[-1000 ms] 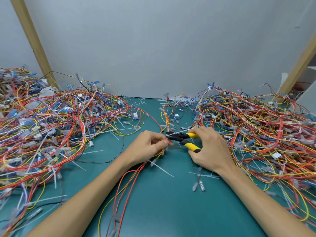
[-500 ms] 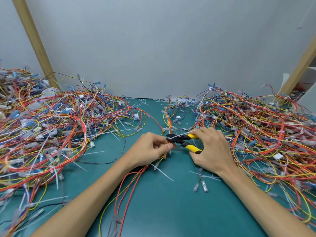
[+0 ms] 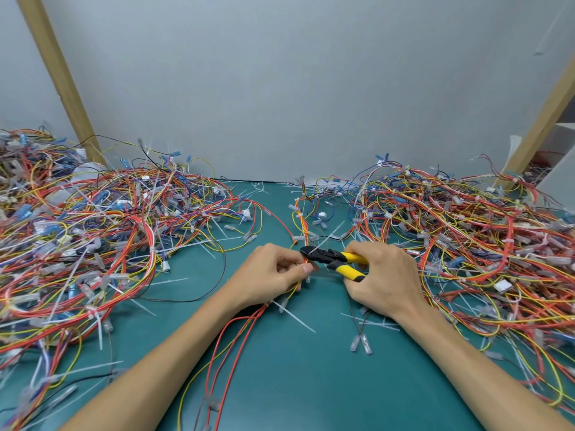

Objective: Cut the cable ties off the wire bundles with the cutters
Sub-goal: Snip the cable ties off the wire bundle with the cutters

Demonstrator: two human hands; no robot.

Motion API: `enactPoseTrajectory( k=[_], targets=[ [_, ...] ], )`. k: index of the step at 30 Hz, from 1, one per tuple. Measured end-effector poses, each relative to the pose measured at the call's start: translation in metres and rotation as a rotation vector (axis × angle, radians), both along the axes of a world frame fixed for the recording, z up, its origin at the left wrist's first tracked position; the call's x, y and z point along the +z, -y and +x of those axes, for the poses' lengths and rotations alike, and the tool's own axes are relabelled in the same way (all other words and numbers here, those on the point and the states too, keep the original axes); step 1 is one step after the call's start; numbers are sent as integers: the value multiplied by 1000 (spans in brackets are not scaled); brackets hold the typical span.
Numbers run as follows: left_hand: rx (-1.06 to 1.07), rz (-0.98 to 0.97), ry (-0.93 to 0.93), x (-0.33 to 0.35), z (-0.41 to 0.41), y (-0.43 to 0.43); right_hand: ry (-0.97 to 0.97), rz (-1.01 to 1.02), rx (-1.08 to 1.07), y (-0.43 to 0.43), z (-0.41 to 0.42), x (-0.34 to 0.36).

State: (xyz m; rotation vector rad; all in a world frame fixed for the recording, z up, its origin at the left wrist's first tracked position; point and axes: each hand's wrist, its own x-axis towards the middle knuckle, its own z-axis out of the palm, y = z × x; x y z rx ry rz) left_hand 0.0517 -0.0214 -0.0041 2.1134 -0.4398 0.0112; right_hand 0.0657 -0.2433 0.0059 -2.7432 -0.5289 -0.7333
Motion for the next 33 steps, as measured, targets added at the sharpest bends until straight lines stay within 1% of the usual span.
enactPoseTrajectory(
  k=[10,19,33],
  targets=[
    [-1,9,14,-1,0,0,-10,6,6,1,0,0],
    [8,2,5,-1,1,0,27,-1,32,0,0,-2],
    [4,23,22,-1,0,-1,-2,-20,92,0,2,-2]
  ],
)
